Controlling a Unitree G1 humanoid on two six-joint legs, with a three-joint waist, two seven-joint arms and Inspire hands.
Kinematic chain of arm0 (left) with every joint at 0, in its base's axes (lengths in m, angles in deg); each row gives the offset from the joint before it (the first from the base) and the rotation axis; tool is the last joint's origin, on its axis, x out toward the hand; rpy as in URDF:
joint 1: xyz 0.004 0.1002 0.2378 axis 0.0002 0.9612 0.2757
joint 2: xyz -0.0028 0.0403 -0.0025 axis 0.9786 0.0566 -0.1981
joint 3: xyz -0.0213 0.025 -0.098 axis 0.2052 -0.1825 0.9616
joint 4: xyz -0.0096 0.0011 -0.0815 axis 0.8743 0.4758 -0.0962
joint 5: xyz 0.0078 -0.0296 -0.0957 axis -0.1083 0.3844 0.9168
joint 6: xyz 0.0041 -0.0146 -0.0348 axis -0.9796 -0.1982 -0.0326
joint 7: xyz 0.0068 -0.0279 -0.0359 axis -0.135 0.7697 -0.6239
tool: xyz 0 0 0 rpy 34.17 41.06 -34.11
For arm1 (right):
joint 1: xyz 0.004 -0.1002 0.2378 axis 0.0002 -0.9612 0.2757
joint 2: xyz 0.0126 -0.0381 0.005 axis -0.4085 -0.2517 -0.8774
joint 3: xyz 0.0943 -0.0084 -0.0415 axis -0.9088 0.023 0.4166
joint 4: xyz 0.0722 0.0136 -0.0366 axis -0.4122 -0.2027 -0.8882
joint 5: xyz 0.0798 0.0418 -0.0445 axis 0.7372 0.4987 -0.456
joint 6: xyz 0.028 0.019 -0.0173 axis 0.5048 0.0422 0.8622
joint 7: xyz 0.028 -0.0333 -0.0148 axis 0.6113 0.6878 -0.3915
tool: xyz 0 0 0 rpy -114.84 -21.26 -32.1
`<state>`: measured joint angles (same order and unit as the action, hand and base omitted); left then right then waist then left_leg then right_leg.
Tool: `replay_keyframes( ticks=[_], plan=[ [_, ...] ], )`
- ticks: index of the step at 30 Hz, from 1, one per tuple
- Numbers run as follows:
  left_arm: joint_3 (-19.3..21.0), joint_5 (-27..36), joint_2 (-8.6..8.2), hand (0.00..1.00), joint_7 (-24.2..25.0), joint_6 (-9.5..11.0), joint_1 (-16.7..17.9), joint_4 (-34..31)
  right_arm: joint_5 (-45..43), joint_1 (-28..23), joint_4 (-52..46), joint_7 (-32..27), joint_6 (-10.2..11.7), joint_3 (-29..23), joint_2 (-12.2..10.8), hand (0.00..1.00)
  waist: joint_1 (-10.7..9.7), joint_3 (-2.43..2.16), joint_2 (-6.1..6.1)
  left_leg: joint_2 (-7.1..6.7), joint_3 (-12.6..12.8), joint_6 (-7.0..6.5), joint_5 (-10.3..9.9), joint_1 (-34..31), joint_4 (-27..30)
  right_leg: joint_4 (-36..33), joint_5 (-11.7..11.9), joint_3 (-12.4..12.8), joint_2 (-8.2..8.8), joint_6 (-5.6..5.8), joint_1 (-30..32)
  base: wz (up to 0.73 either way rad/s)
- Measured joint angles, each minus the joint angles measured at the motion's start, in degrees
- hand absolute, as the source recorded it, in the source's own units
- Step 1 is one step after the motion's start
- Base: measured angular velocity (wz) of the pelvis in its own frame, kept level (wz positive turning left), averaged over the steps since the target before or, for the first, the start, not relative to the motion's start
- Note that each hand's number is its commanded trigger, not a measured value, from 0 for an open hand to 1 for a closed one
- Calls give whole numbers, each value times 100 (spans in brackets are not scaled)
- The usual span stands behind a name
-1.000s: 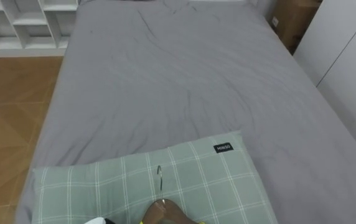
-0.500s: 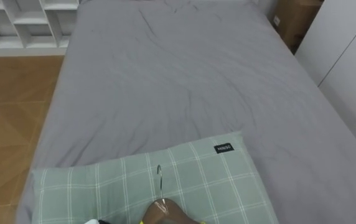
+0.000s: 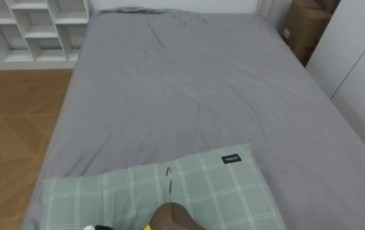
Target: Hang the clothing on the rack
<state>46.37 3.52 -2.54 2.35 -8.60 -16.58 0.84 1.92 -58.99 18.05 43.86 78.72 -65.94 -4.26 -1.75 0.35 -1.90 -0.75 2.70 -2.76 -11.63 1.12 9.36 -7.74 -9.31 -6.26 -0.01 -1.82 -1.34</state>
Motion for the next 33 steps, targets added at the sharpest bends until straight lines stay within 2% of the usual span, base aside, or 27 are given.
replay_keyframes(
  ticks=[7,13,15,21,28,31,33],
  plan=[
    [-1,1,14,100,4,0,0,-67,34,-128,-1,24,135,1,21,0,-72,3,41,-3,-5,0,0,163,1,-5,0,-7,1,0,-171,1],
    [3,4,58,100,6,-5,22,-536,29,-245,28,51,142,-6,20,0,-109,13,97,-6,-19,0,0,137,25,-10,32,0,-2,7,-160,1],
    [-2,70,111,100,5,-4,43,-811,30,-259,26,46,139,-8,25,0,-113,3,113,-4,-19,0,0,138,28,-17,35,-4,-9,6,-160,0],
    [-18,342,135,100,5,-8,65,-1077,29,-259,23,42,135,-6,58,0,-121,-28,191,-1,-20,0,0,158,56,-53,42,-14,-5,5,-175,0],
    [-23,428,172,100,5,-19,104,-1185,39,-266,5,41,135,-6,101,0,-142,-16,211,-1,-37,0,0,158,86,-80,42,-20,8,5,-181,0],
    [-22,420,234,100,7,-37,109,-1295,31,-271,-3,38,138,-59,110,0,-192,-9,223,-2,-42,0,0,158,98,-78,42,-30,9,5,-194,1],
    [-3,422,312,100,21,-43,108,-1417,28,-278,17,44,137,-269,108,0,-275,16,263,-4,-54,0,0,216,101,-75,42,-32,9,5,-256,0]
  ],
)
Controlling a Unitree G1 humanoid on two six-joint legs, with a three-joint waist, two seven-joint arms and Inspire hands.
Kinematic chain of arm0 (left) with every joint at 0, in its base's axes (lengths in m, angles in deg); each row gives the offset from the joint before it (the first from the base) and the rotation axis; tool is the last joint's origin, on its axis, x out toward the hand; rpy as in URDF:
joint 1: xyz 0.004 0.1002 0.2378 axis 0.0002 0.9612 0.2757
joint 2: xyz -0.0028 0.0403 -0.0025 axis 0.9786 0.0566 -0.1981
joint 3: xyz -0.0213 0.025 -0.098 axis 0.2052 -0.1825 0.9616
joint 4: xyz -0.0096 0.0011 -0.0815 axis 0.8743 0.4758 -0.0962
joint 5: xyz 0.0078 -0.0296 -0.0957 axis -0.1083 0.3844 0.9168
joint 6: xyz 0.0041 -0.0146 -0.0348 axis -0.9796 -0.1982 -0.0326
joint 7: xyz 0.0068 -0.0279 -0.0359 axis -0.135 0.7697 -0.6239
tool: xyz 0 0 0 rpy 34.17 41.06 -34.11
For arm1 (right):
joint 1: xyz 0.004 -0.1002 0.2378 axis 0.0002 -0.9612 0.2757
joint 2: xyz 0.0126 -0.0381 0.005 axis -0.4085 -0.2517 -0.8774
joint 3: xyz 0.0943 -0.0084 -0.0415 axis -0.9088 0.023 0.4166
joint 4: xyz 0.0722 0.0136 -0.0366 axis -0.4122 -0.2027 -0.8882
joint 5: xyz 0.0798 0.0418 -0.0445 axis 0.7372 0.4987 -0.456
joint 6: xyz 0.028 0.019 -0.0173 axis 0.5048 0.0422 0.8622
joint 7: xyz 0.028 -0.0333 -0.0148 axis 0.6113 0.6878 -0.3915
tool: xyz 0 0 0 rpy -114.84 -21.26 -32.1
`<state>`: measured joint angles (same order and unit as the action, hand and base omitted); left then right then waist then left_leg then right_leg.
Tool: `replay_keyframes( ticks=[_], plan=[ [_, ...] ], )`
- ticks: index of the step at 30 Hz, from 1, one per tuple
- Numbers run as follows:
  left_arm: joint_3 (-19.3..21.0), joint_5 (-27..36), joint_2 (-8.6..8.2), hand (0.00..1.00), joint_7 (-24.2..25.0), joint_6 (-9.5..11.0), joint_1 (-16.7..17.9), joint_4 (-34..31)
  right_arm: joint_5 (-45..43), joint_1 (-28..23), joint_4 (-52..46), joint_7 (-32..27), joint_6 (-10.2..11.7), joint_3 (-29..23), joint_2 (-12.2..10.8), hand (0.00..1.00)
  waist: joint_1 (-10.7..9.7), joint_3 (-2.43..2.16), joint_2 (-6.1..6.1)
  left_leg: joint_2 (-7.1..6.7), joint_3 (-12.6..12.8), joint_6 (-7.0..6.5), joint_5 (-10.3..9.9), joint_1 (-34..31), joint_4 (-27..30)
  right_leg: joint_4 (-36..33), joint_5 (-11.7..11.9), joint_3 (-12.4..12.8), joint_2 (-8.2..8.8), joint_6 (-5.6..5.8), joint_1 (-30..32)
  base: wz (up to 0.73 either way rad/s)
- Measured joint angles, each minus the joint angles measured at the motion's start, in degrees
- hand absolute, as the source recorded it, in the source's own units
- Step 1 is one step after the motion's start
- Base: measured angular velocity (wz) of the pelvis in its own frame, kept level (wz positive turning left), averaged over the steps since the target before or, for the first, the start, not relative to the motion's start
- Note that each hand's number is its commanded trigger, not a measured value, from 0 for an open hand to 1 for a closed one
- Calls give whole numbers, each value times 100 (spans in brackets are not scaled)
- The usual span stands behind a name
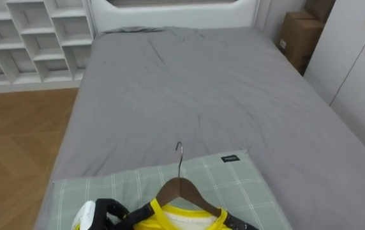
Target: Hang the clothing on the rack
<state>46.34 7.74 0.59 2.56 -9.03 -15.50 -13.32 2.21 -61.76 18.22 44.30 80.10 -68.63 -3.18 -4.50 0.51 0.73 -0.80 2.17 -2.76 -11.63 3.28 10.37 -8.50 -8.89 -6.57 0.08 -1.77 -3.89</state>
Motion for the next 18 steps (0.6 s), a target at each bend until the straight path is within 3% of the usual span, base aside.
replay_keyframes(
  ticks=[4,8,18],
  plan=[
    [123,1,53,100,69,-23,0,-297,8,-51,62,0,-1,-310,1,0,-72,30,53,1,4,0,0,37,0,-2,0,0,-2,0,-37,0],
    [263,-2,105,100,100,-232,1,-643,5,-105,134,19,-11,-490,1,0,-125,27,66,5,4,0,0,48,19,-8,0,9,-8,0,-57,0],
    [309,1,104,100,107,-257,0,-711,-153,-117,130,-67,-9,-639,0,0,-153,9,99,4,37,0,0,127,35,-26,1,50,-17,-1,-108,-1]
  ],
)
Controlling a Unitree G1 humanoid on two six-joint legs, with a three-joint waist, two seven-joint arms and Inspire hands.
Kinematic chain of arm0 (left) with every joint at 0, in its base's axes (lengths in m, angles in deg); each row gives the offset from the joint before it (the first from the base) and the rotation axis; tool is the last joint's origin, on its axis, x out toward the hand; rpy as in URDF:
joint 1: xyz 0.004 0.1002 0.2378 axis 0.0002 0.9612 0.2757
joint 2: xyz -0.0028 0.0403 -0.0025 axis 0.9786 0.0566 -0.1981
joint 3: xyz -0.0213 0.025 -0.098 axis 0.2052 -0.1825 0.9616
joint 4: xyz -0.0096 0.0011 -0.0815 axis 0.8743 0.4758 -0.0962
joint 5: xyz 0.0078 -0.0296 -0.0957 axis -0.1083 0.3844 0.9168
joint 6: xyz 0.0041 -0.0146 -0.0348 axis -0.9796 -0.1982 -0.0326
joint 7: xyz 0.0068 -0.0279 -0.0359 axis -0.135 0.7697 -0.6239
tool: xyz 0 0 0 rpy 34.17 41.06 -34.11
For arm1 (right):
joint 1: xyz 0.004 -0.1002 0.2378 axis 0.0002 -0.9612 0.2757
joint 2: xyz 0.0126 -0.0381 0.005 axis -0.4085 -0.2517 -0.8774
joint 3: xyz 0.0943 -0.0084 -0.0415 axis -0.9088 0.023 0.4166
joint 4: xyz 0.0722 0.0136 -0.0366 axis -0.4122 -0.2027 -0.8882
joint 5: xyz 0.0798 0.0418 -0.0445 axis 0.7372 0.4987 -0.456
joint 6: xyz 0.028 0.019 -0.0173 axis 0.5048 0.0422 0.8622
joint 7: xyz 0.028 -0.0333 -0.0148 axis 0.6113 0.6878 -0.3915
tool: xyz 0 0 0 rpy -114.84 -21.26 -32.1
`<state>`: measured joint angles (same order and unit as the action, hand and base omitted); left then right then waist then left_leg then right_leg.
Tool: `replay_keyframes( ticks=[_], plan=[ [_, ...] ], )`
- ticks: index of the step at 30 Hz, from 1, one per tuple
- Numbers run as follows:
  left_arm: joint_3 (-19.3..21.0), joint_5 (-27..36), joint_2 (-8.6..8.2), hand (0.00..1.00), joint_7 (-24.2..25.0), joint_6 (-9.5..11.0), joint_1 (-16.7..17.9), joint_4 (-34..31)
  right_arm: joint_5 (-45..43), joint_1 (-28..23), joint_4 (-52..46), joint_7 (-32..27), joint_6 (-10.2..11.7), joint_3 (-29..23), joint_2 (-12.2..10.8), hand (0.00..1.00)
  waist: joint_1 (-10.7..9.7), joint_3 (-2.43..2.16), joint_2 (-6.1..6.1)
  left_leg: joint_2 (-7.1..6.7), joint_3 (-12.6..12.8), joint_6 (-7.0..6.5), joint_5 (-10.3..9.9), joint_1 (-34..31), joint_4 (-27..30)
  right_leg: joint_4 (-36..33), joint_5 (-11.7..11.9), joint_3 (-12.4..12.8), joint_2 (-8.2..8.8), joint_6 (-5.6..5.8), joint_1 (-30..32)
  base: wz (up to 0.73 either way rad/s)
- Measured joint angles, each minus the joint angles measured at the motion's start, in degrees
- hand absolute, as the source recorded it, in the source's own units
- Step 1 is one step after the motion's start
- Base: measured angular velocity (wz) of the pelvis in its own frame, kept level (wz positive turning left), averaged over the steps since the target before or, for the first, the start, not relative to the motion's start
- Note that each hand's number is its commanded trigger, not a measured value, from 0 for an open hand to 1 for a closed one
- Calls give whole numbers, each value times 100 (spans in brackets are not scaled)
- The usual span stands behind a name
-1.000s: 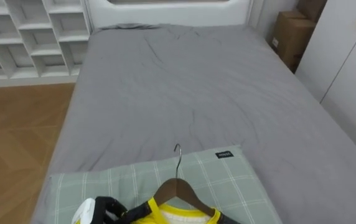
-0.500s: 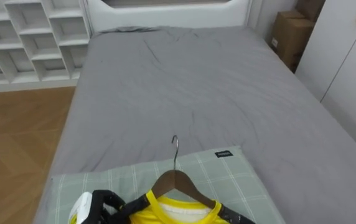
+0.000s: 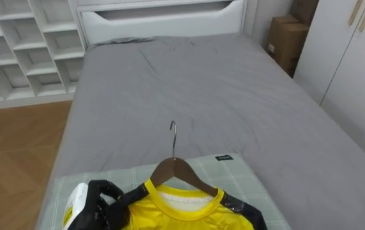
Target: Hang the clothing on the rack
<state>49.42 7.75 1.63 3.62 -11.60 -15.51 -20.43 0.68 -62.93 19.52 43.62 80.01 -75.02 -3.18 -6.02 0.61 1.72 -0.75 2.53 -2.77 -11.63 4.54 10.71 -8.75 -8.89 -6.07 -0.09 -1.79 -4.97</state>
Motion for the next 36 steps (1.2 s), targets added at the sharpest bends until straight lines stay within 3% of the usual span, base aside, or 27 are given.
replay_keyframes(
  ticks=[10,16,20,27,31,36],
  plan=[
    [172,2,64,100,-16,-6,0,-421,-695,-102,-202,-588,10,-345,38,0,-21,-31,38,2,28,0,0,3,5,-9,0,-4,-2,0,5,-1],
    [174,-2,233,100,-67,-4,0,-531,-1275,-131,-397,-1287,5,-695,198,0,7,-47,-28,7,51,0,0,34,-5,-18,0,10,-2,0,-2,-1],
    [210,-6,236,100,-182,-4,0,-531,-2095,-226,-1347,-2082,6,-981,230,0,23,-42,-124,6,54,0,0,26,-4,-25,3,46,-16,-4,13,-4],
    [222,-102,238,100,-249,-5,0,-580,-3652,-234,-3181,-3393,82,-1117,235,0,132,-42,-177,12,119,0,0,13,3,-19,16,68,-37,-4,31,-2],
    [199,-92,238,100,-249,-5,0,-713,-4180,-216,-3857,-3932,218,-1071,239,0,147,-50,-205,11,95,0,0,23,9,-16,17,46,-21,-5,9,3],
    [196,-98,206,100,-244,-51,0,-756,-4610,-218,-4565,-4368,226,-917,244,0,189,-52,-208,9,87,0,0,18,0,-8,17,56,-23,-5,18,0]
  ],
)
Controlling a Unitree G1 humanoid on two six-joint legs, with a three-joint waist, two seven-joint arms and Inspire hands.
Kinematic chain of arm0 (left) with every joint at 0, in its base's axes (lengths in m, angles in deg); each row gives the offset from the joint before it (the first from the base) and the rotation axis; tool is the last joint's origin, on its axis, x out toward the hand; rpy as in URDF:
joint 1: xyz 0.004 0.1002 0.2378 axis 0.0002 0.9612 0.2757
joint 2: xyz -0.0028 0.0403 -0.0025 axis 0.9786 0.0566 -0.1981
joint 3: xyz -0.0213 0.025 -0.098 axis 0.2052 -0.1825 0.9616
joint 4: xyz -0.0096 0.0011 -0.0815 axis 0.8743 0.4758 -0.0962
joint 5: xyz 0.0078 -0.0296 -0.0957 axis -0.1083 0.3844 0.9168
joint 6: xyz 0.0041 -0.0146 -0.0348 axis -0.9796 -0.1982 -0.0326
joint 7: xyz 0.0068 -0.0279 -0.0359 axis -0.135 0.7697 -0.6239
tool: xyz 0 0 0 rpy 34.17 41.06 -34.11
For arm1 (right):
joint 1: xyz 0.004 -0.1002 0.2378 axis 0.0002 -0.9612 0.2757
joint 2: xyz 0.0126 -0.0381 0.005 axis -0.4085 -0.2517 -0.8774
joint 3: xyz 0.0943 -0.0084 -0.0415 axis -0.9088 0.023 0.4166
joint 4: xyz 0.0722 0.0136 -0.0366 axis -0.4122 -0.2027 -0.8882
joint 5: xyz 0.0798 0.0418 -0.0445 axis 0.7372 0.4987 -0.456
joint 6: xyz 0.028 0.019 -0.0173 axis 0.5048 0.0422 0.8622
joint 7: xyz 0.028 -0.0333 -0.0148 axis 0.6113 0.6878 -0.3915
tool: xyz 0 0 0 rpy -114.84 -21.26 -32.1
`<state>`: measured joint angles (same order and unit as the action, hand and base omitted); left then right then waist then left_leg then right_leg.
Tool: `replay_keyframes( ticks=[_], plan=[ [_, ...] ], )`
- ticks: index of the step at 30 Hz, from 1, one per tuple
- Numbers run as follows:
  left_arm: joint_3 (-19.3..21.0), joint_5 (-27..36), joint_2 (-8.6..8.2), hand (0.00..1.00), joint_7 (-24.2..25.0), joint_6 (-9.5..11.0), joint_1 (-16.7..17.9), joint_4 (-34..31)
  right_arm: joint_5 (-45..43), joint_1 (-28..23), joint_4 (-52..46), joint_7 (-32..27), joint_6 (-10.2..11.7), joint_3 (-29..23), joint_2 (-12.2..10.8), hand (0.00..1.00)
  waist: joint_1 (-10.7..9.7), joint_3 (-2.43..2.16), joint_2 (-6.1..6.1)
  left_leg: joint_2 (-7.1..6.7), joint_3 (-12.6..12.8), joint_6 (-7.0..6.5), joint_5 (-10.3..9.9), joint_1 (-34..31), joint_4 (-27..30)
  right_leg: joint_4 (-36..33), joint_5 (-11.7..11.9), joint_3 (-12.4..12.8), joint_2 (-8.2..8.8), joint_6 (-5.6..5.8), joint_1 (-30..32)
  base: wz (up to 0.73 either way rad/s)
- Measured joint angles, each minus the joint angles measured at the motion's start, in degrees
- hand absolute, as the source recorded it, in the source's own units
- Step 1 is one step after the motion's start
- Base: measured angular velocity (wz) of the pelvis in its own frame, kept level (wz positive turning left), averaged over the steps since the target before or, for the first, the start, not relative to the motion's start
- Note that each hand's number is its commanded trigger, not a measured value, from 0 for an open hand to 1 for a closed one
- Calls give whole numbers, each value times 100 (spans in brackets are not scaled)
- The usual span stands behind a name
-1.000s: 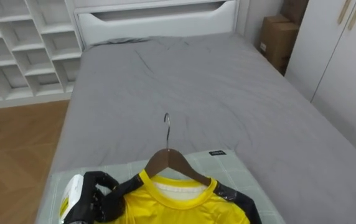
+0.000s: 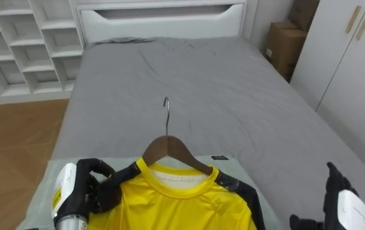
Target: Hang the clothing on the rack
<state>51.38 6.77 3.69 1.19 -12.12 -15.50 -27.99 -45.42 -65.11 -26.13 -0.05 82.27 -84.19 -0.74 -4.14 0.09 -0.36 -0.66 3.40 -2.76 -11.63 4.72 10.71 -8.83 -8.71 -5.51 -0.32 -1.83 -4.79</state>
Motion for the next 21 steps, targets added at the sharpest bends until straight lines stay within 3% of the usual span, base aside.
replay_keyframes(
  ticks=[3,9,18,21],
  plan=[
    [0,-1,1,100,4,-167,0,-279,-434,0,-452,-162,-7,183,106,0,48,1,1,0,1,0,0,-11,-8,2,0,48,7,0,18,-2],
    [23,115,6,100,-57,-50,-6,-1161,-663,10,-839,-194,-39,478,259,0,231,5,-16,6,-26,1,1,108,-72,7,0,26,11,1,-73,1],
    [51,288,0,100,-26,-104,-6,-1250,-672,30,-842,-107,-123,754,272,0,366,8,-60,-4,-42,0,1,133,-89,-11,-1,-37,22,2,-105,0],
    [50,268,-5,100,-25,-148,-6,-1250,-815,50,-1002,88,-276,889,325,0,378,8,-58,-2,-40,0,1,82,-79,-19,-1,-71,24,2,-64,4]
  ],
)
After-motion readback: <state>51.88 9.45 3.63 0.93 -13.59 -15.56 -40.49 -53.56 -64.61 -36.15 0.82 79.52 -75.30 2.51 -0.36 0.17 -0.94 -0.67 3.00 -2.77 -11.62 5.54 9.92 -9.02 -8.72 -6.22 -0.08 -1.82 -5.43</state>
